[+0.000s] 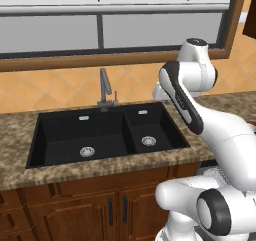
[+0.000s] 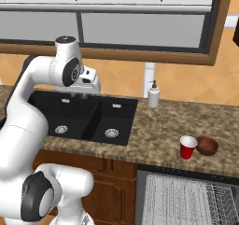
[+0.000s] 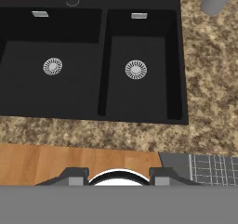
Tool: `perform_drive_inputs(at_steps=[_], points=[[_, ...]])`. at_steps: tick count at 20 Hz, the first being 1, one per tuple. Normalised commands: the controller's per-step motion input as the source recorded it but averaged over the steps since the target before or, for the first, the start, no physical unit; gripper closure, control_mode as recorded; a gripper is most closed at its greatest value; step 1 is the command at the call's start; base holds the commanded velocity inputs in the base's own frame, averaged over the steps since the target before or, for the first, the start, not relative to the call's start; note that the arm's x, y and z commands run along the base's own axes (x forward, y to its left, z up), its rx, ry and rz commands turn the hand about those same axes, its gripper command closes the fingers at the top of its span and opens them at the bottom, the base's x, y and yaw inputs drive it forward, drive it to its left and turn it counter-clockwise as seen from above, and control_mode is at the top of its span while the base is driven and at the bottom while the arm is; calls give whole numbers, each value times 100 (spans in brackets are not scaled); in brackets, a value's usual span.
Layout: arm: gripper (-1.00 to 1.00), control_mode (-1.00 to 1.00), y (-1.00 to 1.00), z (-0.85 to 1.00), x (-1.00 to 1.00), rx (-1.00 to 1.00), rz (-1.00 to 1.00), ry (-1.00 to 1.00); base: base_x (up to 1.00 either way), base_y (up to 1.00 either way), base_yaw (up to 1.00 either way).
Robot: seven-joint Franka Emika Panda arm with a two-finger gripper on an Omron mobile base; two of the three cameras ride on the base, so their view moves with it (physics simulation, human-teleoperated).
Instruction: Pick up the cup and bowl from the counter, place them in the dishwasher, and close the dishwasher door.
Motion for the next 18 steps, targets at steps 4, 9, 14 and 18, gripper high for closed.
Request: perform_drive_inputs(at_steps=[4,9,14,18], points=[[-100,-100,0,0,-18,0,0,0,0,0,0],[-100,-100,2,0,-46,0,0,-2,0,0,0],[-100,-100,0,-1,-72,0,0,-6,0,0,0],[-100,-100,0,-10,-51,0,0,-3,0,0,0]])
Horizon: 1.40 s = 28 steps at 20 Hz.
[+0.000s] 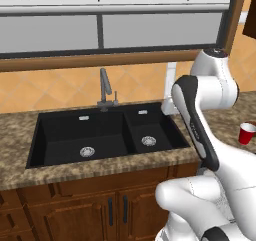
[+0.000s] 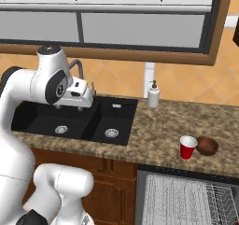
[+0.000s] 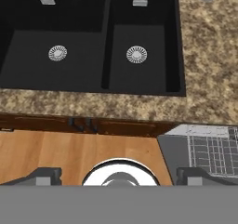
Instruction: Pick up the cup and bowl from the counter, place them in the dishwasher, and close the dishwasher door.
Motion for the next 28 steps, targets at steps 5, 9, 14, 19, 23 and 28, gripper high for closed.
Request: perform_drive_inputs(at_steps=[5,9,14,19,23,28], points=[[-100,-100,0,-10,-32,0,-3,0,0,0,0],[-100,-100,0,-12,-53,0,-3,0,0,0,0],[-100,100,0,-9,-15,0,-1,0,-4,14,-22],[-100,100,0,0,0,0,0,0,10,49,-84],[-100,100,0,0,0,0,0,0,23,42,-89],[-100,100,0,0,0,0,0,0,18,37,-91]])
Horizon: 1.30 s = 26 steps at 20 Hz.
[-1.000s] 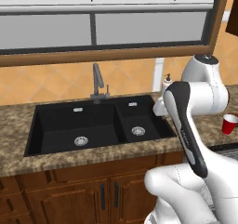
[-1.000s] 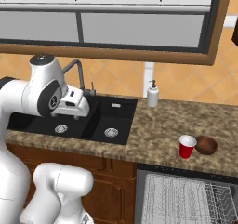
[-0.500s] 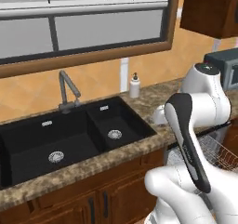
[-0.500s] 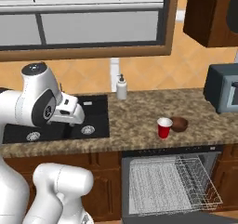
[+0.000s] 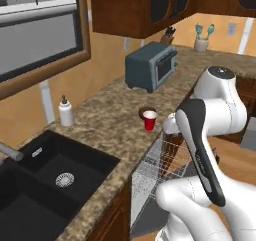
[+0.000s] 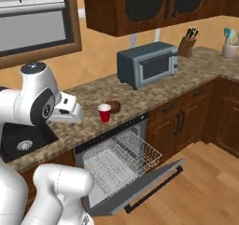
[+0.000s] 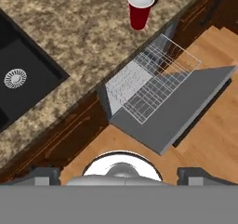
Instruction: Pick up the cup and bowl from the counter, place them in the dishwasher, and close the dishwasher door.
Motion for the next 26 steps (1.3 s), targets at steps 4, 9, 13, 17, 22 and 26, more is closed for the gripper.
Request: perform_drive_inputs(at_steps=[4,9,13,17,22,26], points=[[-100,100,0,0,0,0,0,0,0,44,-88],[-100,100,0,0,0,0,0,0,4,95,-35],[-100,100,0,0,0,0,0,0,4,42,-3],[-100,100,0,0,0,0,0,0,12,0,-35],[-100,100,0,0,0,0,0,0,30,19,-30],[-100,-100,19,-23,68,14,0,0,0,0,0]])
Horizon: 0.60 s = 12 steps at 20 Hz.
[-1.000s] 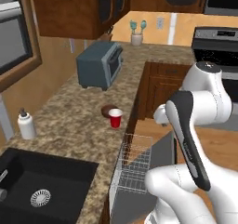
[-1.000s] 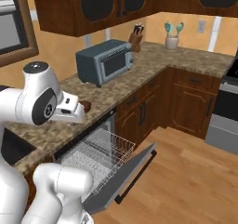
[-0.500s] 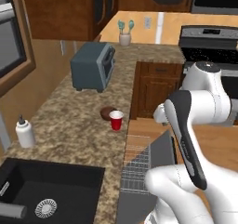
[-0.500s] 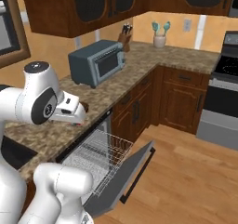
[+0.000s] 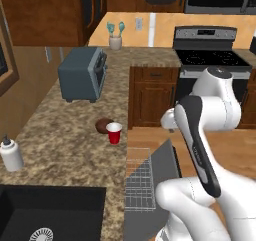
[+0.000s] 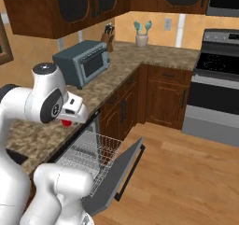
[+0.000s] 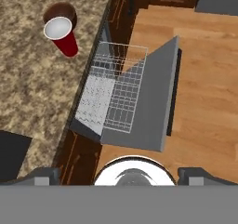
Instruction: Pick up the cup and bowl from the counter, place them in the dishwasher, and close the dishwasher door.
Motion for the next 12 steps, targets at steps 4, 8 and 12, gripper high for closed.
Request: perform_drive_inputs(at_steps=[4,8,12], points=[[-100,-100,20,-11,89,16,0,0,0,0,0],[-100,-100,50,-24,99,0,0,5,0,0,0],[-100,-100,61,-51,95,0,0,12,0,0,0]])
